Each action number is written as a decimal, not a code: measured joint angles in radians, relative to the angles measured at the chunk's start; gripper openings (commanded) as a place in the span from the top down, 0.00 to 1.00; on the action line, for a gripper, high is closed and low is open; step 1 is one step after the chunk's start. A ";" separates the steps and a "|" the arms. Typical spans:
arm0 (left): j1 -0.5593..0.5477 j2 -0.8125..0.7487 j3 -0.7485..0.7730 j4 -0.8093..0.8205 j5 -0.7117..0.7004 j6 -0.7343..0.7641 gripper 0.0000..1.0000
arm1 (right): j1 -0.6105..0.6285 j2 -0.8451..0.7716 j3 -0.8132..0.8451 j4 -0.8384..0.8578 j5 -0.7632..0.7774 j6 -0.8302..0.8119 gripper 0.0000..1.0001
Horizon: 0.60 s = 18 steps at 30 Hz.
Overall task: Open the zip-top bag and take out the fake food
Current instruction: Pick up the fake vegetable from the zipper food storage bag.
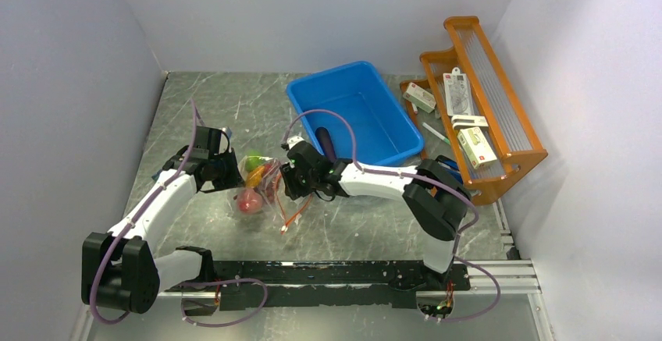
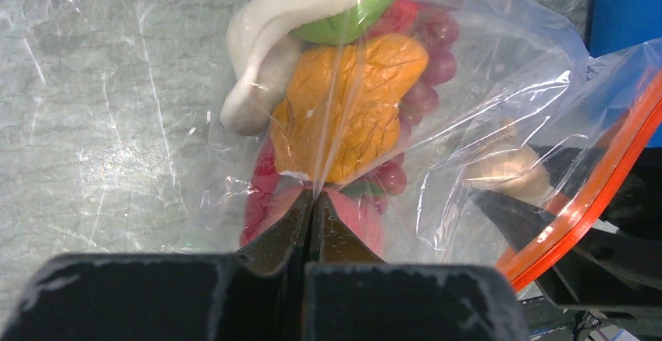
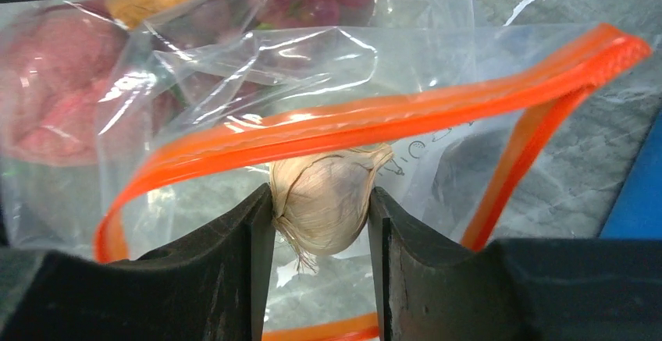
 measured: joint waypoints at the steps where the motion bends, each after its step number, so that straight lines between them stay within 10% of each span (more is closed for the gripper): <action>1: 0.000 0.000 0.000 0.000 0.000 0.000 0.93 | 0.000 -0.011 -0.002 0.000 -0.001 0.003 0.67; 18: -0.014 0.000 0.000 0.000 -0.002 0.000 0.93 | 0.001 -0.189 -0.106 0.003 -0.059 0.022 0.69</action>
